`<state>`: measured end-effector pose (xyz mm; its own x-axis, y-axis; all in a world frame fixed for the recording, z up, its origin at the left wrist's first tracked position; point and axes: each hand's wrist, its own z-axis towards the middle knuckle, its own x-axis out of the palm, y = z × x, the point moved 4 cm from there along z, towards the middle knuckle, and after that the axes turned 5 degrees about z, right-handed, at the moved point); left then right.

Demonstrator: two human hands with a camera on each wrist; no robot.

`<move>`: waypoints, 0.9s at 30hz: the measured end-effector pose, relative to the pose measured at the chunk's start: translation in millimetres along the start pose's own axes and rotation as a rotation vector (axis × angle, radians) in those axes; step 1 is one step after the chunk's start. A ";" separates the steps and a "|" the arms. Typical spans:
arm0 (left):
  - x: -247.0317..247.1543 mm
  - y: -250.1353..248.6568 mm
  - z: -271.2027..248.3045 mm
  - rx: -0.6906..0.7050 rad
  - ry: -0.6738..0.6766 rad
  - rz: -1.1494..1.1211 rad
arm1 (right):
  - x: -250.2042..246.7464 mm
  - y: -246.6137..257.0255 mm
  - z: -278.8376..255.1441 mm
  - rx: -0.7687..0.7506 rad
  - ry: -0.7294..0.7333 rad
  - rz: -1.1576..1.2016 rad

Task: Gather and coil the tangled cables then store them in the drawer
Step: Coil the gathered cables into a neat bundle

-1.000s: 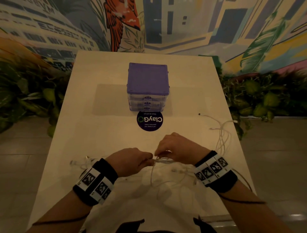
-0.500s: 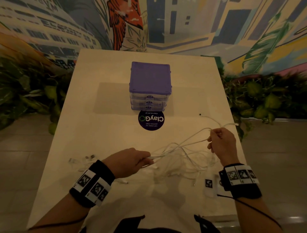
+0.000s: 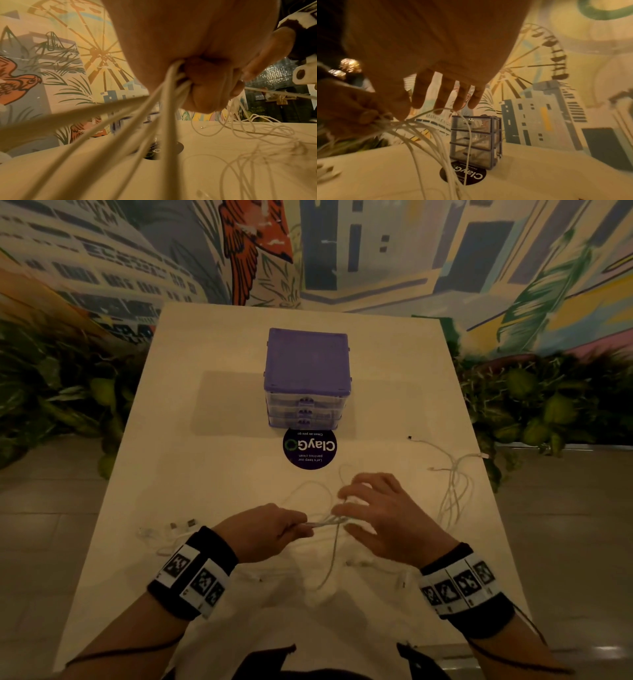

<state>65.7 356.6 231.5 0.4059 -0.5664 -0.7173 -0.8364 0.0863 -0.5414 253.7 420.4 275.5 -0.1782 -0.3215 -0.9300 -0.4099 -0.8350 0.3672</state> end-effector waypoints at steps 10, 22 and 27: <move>12.3 12.1 -1.0 -0.052 0.065 0.026 | -22.4 -38.3 2.9 0.232 -0.072 0.325; 30.5 31.4 -18.3 -0.153 0.080 -0.046 | -27.5 -146.4 -68.4 1.103 -0.780 0.613; 31.0 31.4 -11.7 -0.138 0.066 -0.111 | 2.6 -118.5 -60.4 1.019 -0.475 0.167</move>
<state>47.7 332.1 197.4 0.4770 -0.6195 -0.6235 -0.8323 -0.0904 -0.5469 355.8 491.6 228.6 -0.5312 -0.0112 -0.8472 -0.8471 0.0240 0.5308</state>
